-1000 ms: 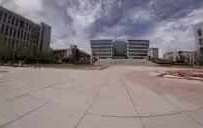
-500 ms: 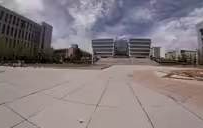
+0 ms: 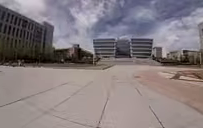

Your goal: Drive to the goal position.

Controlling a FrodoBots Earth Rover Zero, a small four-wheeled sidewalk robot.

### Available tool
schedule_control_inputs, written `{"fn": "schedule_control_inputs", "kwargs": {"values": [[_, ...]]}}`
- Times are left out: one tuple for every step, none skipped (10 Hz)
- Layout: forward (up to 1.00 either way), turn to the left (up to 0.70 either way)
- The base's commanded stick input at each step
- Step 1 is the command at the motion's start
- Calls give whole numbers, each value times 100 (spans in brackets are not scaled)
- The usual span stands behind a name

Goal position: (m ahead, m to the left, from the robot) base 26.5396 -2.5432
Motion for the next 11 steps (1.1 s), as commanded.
{"fn": "schedule_control_inputs", "kwargs": {"values": [[100,0],[100,0],[100,0],[100,0],[100,0],[100,0],[100,0],[100,0],[100,0],[100,0],[100,0]]}}
